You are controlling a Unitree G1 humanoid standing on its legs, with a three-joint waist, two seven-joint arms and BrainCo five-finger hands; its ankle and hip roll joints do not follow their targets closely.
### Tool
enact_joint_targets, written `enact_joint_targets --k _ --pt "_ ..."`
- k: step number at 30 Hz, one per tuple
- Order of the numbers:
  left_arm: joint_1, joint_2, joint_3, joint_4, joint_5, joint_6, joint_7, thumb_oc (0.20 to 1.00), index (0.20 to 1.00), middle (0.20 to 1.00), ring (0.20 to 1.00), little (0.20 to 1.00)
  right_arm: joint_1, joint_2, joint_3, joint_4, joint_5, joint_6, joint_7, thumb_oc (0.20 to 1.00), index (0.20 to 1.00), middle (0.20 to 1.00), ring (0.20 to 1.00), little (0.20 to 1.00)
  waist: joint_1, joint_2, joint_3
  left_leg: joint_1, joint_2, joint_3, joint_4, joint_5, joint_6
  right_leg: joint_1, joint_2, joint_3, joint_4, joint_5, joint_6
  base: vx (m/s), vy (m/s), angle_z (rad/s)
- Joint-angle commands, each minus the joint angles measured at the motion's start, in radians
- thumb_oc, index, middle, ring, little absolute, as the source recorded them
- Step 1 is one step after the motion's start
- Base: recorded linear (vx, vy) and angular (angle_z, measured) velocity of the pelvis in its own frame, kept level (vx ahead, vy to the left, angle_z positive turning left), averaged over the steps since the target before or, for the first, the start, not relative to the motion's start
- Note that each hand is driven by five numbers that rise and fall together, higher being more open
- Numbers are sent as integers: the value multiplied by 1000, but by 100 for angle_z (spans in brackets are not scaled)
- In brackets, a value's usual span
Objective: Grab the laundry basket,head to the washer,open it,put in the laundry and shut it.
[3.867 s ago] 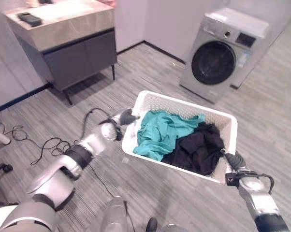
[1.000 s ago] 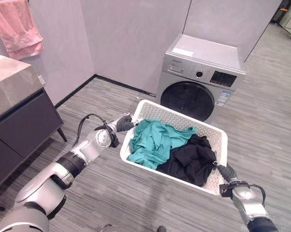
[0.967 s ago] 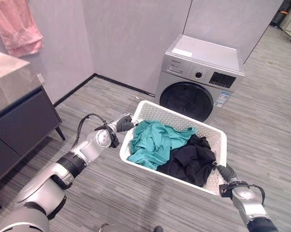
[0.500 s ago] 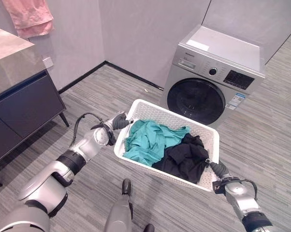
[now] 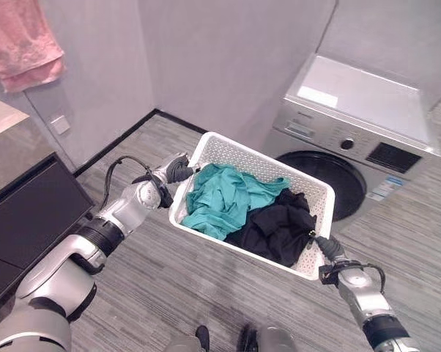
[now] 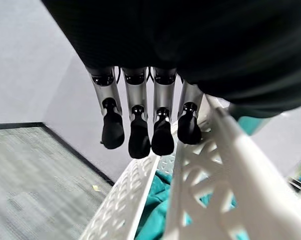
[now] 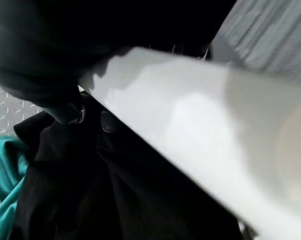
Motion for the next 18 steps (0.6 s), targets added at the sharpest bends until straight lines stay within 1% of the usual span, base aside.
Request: enact_joint_targets --k 1,3,4,8,10,12,18 --pt "-111 23 105 56 14 -34 85 200 200 200 200 200 1 -94 -84 32 44 -44 -32 200 200 200 200 200 16 10 -89 -86 32 62 36 -5 -40 117 -31 39 -38 84 61 127 -34 108" --pt "-113 6 98 71 14 -35 82 200 200 200 200 200 -1 -90 -83 49 60 -40 -26 200 200 200 200 200 20 5 -115 -71 32 70 19 -15 -45 174 -44 -1 -136 94 68 150 -82 71" --pt "-105 -4 97 76 11 -36 83 200 200 200 200 200 -2 -91 -81 57 61 -39 -26 200 200 200 200 200 26 4 -127 -67 34 71 10 -14 -50 192 -46 -19 -164 101 72 150 -99 61" --pt "-86 -20 106 87 -2 -40 82 200 200 200 200 200 4 -92 -81 62 77 -41 -16 200 200 200 200 200 37 2 -162 -54 47 63 -29 -8 -71 252 -34 -68 -277 112 79 92 -80 6" --pt "-85 -27 106 88 -8 -43 82 200 200 200 200 200 8 -97 -87 63 82 -44 -20 200 200 200 200 200 39 0 -168 -53 50 53 -37 -6 -80 262 -29 -78 -293 108 75 54 -53 5" --pt "-66 -40 114 82 -10 -44 80 200 200 200 200 200 18 -92 -96 60 93 -47 -20 200 200 200 200 200 43 -5 -180 -46 55 43 -47 -8 -90 286 -18 -100 -320 87 68 73 -66 -9" --pt "-44 -37 125 89 -12 -40 77 200 200 200 200 200 34 -81 -100 76 107 -46 -17 200 200 200 200 200 46 -7 -192 -29 64 40 -60 -10 -98 306 -9 -114 -338 71 59 30 -19 -2"
